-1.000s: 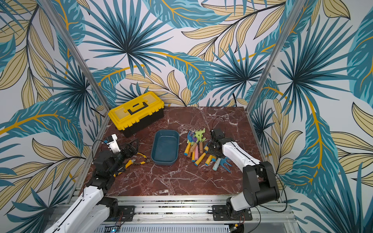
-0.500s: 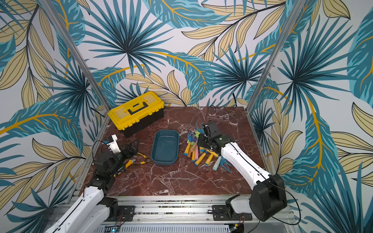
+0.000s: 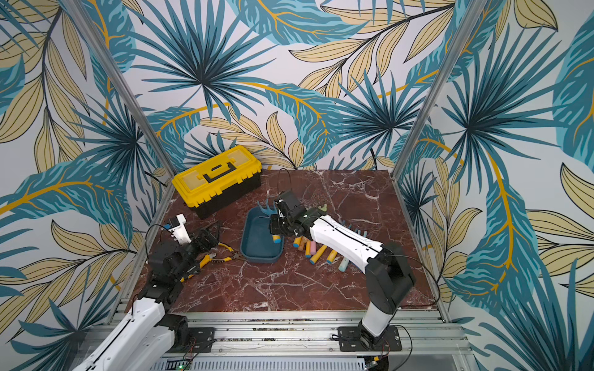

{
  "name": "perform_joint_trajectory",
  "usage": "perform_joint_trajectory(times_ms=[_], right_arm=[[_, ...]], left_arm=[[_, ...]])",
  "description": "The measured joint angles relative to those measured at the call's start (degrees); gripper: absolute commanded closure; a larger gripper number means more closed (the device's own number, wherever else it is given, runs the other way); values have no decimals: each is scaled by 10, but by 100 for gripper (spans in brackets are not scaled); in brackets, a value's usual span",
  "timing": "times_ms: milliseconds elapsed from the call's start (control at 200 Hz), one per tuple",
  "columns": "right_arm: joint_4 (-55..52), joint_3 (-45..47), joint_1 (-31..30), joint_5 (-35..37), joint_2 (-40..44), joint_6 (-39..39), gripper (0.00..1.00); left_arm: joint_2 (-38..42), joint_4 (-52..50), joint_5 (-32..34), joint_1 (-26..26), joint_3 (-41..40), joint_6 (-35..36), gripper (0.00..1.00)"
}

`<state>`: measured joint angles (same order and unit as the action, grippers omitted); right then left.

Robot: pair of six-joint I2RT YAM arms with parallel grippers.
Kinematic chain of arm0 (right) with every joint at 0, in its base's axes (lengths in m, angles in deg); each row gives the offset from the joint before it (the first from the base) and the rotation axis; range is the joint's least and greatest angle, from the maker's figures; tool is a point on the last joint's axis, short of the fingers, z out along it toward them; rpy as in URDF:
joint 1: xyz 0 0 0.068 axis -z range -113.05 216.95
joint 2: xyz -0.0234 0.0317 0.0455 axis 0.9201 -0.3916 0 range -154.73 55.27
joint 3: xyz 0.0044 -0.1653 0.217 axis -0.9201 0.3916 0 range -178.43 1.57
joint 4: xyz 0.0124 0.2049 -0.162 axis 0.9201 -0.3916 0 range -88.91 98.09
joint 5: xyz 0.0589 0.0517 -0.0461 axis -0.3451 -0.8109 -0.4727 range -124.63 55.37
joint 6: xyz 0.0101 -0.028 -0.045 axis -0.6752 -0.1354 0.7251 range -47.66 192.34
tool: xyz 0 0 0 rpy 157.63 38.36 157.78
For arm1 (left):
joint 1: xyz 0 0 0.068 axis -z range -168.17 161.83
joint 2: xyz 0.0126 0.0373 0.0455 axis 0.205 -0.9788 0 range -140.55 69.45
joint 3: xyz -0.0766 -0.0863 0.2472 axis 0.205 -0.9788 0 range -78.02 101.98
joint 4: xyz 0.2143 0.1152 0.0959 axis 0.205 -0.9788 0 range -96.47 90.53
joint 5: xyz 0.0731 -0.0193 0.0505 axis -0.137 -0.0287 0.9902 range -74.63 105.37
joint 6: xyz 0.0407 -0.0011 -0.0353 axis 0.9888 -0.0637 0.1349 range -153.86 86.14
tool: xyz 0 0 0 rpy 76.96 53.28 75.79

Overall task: Put the rake into the storage box
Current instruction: Place the rake in the storage box.

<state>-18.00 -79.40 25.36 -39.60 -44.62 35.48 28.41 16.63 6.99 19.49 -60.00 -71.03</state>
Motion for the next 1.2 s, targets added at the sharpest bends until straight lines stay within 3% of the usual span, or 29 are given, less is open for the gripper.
perform_joint_trajectory(times_ms=[175, 461, 736, 956, 1201], right_arm=[[-23, -59, -45, 42, -59, -24, 73], [-54, -57, -82, 93, -73, -65, 73], [-64, -39, -83, 108, -85, -80, 73], [-76, -87, -80, 123, -149, -70, 73], [-101, -93, -39, 157, -166, -50, 73]], left_arm=[[9, 0, 0, 0, 0, -4, 0], [11, 0, -5, 0, 0, -9, 0], [11, 0, -9, 0, -2, -12, 0], [14, 0, -9, 0, -3, -12, 0], [16, 0, -9, 0, -3, -12, 0]])
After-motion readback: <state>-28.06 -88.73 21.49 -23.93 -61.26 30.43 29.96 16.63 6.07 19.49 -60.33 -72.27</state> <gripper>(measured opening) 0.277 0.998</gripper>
